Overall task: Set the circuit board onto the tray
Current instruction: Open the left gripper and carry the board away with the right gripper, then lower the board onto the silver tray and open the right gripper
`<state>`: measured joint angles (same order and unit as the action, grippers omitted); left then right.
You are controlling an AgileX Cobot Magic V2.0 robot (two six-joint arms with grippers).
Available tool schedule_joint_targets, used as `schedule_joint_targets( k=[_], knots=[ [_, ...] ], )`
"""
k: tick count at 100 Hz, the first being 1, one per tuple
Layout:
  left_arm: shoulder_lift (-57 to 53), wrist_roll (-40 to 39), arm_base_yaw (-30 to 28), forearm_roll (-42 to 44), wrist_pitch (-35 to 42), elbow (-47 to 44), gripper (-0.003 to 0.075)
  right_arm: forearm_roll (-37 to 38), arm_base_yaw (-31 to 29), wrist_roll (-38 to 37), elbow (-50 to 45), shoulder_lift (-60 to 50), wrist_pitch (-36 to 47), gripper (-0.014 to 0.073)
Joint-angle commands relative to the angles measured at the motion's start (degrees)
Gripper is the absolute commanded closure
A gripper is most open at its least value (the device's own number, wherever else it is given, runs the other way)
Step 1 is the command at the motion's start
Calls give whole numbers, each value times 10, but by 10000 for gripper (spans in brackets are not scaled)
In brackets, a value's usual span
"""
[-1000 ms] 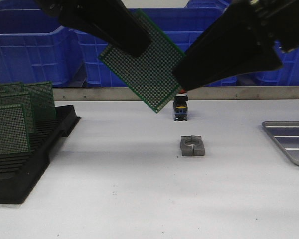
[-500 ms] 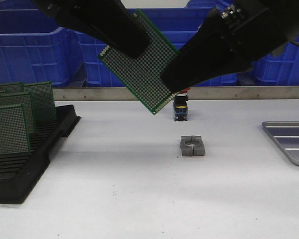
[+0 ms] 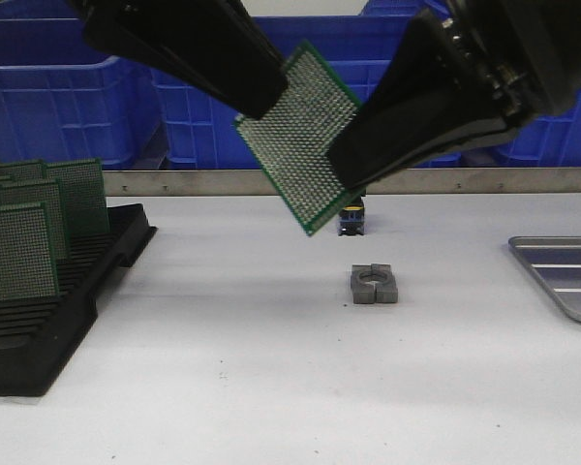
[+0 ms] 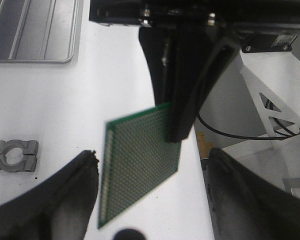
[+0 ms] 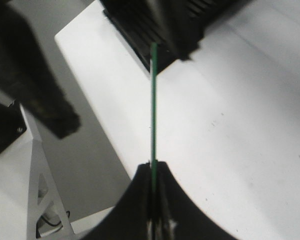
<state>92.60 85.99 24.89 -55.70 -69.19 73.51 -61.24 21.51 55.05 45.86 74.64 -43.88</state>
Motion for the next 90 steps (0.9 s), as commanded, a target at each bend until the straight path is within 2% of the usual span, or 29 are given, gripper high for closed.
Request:
schedule_joint_targets(
  k=[1, 10, 23, 49, 62, 90],
  knots=[
    [-22, -5, 4, -40, 7, 17, 265, 14, -38, -77, 17, -12, 0, 662],
    [-22, -5, 4, -40, 10, 17, 265, 58, -87, -124, 17, -12, -9, 662],
    [-22, -5, 4, -40, 10, 17, 266, 106, -158, -140, 17, -11, -19, 662],
    [-22, -5, 4, -40, 10, 17, 269, 112, -294, -140, 17, 4, 54, 662],
    [-22, -5, 4, -40, 10, 17, 269, 112, -331, -139, 21, 51, 93, 662],
    [-22, -5, 4, -40, 10, 17, 269, 112, -359, -139, 104, 203, 58, 660]
  ],
)
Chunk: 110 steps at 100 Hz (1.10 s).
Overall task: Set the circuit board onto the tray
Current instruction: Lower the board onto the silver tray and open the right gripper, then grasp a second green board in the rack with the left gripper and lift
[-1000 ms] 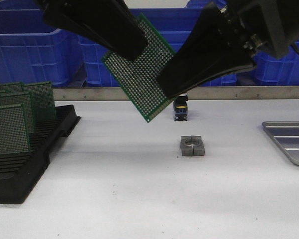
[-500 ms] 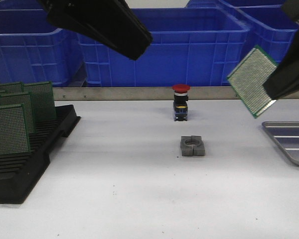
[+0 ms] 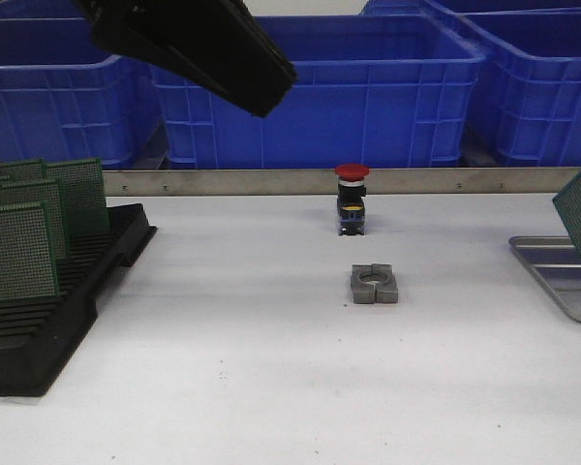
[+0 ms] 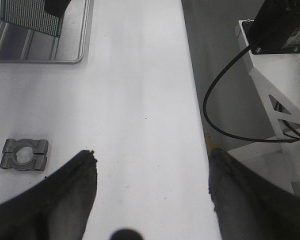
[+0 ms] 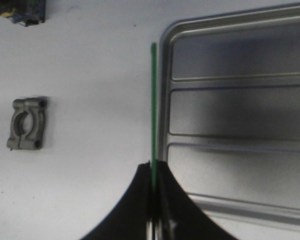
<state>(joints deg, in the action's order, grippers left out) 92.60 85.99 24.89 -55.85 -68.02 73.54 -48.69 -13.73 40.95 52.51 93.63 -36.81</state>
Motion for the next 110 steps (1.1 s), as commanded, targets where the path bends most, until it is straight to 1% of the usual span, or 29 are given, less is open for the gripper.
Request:
schedule_joint_targets(
  k=[1, 6, 13, 16, 19, 21, 22, 23, 24, 25, 28, 33, 38, 48, 55, 74, 93, 110],
  knots=[
    [-22, -5, 4, -38, -2, 17, 269, -14, -7, 2, 40, 19, -12, 658],
    [-22, -5, 4, -38, -2, 17, 269, -14, -7, 2, 47, 33, -12, 640],
    [-22, -5, 4, -38, -2, 17, 269, -13, -7, 9, 55, 50, -13, 543],
    [-22, -5, 4, -38, -2, 17, 269, -13, -7, 17, 56, 54, -13, 478],
    [-22, -5, 3, -38, -2, 17, 269, -13, -7, 25, 56, 56, -11, 378],
    [-22, -5, 3, -37, -2, 17, 269, -11, -7, 31, 56, 56, -8, 335],
    [-22, -5, 3, -37, -2, 17, 269, -11, -7, 34, 56, 56, -7, 290],
    [-22, -5, 2, -36, -2, 17, 269, -10, -7, 37, 56, 56, -4, 267],
    [-22, -5, 2, -35, -2, 17, 269, -9, -7, 38, 56, 56, -3, 222],
    [-22, -5, 0, -33, -2, 17, 269, -8, -8, 39, 56, 55, 0, 200],
    [-22, -5, -1, -32, -2, 17, 269, -5, -9, 40, 56, 54, 6, 97],
    [-22, -5, -5, -28, -1, 17, 269, -1, -10, 40, 56, 52, 20, -10],
    [-22, -5, -13, -21, -1, 17, 269, 0, -13, 40, 57, 52, 25, -62],
    [-23, -5, -33, 10, 0, 17, 269, 1, -19, 40, 60, 52, 17, -48],
    [-23, -5, -51, 51, 7, 17, 269, 12, -20, 40, 60, 52, 12, -31],
    [-23, -6, -109, 167, 14, 17, 269, 17, -20, 40, 60, 52, 5, -28],
    [-22, -7, -164, 224, 44, 17, 269, 17, -20, 40, 60, 52, 4, -28],
    [-22, -7, -186, 254, 49, 16, 269, 17, -20, 40, 60, 52, 2, -28]
  ],
)
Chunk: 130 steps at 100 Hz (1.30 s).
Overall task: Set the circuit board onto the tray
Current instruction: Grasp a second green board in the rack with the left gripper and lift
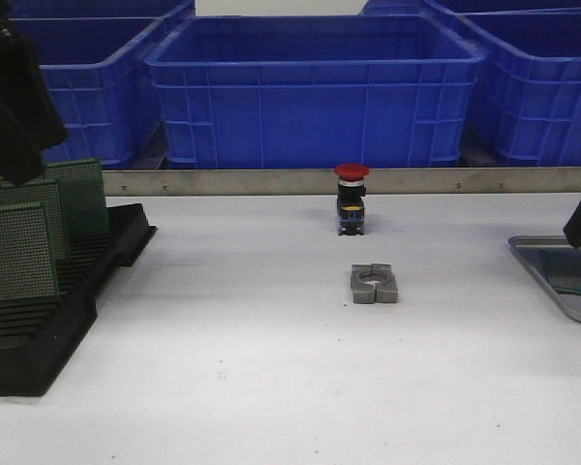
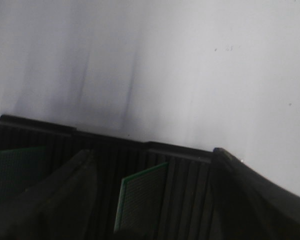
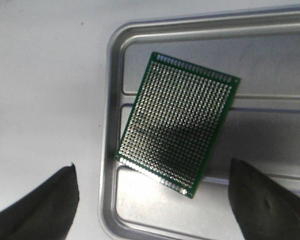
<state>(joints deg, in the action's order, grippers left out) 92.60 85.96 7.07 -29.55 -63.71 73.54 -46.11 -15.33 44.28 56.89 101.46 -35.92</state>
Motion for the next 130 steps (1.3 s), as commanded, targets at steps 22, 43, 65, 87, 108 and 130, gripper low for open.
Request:
schedule_joint_targets(
  k=[22, 43, 65, 87, 108, 130],
  knots=[
    [-1, -6, -8, 34, 10, 16, 269, -9, -4, 7, 16, -26, -18, -28],
    [39, -6, -8, 70, 27, 16, 269, -9, -4, 7, 16, -25, -23, -28],
    [74, -6, -7, 72, 12, 16, 337, -9, -4, 7, 15, -23, -25, -28],
    [76, -6, -7, 79, -20, 18, 737, -9, -4, 7, 15, -23, -24, -28],
    [76, -9, -7, 62, -101, 70, 741, -8, -4, 29, 23, -25, -62, -28],
    [45, -23, 15, -26, -100, 136, 740, -8, -1, 90, 49, -58, -151, -28]
  ],
)
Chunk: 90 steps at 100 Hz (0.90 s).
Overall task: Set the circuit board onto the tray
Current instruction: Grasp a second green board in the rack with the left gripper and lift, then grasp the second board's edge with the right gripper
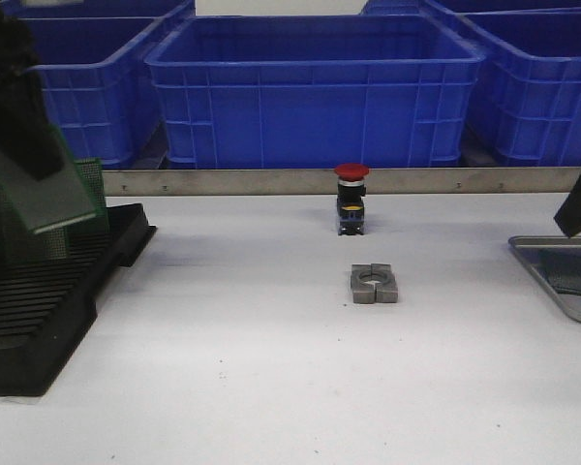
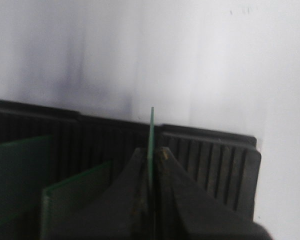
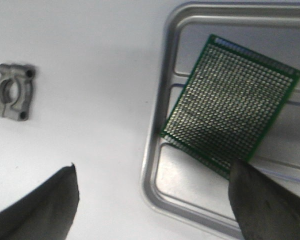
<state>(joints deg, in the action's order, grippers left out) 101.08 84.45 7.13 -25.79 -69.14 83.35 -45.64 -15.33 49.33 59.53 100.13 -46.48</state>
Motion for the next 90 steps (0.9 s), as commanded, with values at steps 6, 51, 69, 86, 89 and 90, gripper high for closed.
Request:
schedule_joint_targets(
  k=[6, 51, 69, 86, 89, 90],
  knots=[
    [-44, -8, 24, -99, -45, 50, 740, -13, 4, 63, 26, -65, -58, -28],
    [-44, -8, 135, -274, -45, 53, 741, -15, 157, 274, 28, -193, -105, -28],
    [-44, -8, 175, -276, -45, 53, 741, -19, 233, 290, 28, -193, -106, -28],
    [-44, -8, 197, -276, -45, 53, 741, -30, 289, 290, 28, -193, -88, -28],
    [-44, -8, 199, -276, -45, 53, 741, -33, 298, 294, 28, -193, -83, -28],
    [-44, -8, 199, -276, -45, 53, 741, -33, 302, 296, 28, -193, -82, -28]
  ],
)
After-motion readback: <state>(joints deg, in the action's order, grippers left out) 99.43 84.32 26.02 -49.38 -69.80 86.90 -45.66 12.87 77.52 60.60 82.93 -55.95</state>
